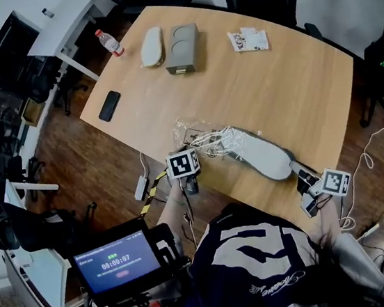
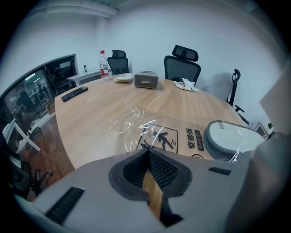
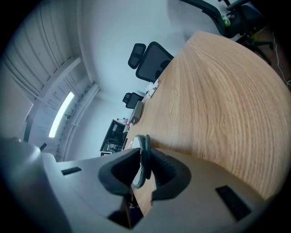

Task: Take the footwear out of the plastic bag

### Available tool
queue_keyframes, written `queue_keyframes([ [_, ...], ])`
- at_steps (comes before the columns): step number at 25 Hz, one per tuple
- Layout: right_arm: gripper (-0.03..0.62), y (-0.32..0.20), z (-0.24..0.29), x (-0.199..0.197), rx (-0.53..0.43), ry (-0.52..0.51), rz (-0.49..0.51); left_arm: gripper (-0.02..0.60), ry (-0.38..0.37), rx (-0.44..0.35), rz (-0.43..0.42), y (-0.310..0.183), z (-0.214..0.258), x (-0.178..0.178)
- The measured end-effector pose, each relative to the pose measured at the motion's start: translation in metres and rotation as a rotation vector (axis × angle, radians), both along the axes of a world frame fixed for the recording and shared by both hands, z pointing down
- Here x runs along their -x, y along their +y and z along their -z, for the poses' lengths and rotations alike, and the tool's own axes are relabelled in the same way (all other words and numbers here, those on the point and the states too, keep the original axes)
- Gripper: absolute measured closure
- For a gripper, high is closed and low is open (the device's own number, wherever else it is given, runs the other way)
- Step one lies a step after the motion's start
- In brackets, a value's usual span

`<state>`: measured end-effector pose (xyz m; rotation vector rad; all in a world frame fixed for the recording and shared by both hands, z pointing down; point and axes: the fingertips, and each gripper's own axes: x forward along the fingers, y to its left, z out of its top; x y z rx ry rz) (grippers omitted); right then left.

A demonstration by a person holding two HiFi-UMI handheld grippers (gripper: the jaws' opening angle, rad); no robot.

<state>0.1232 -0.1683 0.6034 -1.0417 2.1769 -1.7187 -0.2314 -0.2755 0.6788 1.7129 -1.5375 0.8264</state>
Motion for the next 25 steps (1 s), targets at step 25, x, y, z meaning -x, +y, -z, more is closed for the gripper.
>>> queue_keyframes([
  [25, 0.526, 0.018, 0.009, -0.019, -0.055, 0.34, -0.021, 0.58, 0.031, -0.026, -0.355, 0.036, 0.014, -0.156],
])
